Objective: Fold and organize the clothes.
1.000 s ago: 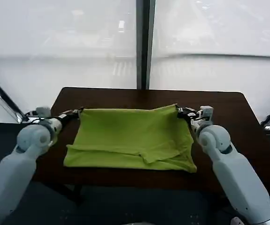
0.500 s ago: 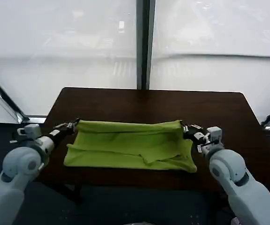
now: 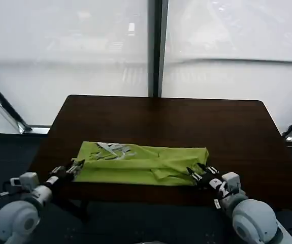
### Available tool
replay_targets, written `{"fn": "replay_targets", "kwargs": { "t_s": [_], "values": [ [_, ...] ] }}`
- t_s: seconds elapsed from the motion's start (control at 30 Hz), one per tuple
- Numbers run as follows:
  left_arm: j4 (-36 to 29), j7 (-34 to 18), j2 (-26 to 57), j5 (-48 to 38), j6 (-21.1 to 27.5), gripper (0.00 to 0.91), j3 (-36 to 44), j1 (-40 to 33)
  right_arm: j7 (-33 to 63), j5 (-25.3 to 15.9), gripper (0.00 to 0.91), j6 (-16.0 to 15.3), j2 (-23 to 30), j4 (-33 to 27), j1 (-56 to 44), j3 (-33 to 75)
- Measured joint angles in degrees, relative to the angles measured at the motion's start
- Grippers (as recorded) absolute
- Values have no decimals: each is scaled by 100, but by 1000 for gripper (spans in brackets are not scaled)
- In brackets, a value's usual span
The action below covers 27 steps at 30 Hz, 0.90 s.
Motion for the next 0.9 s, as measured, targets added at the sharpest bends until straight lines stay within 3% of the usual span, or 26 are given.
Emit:
{"fn": "replay_targets", "kwargs": {
  "t_s": [0.17, 0.33, 0.9],
  "values": [
    [-181, -22, -52, -1, -4, 878, -74, 17, 9, 81, 878, 99, 48, 148, -17, 262],
    [-199, -152, -72, -26, -36, 878, 4, -237, 21, 127, 878, 153, 242, -69, 232, 532],
    [860, -34, -291, 228, -168, 878, 709, -1624, 37, -216, 878, 188, 1234, -1261, 1117, 475]
  ]
}}
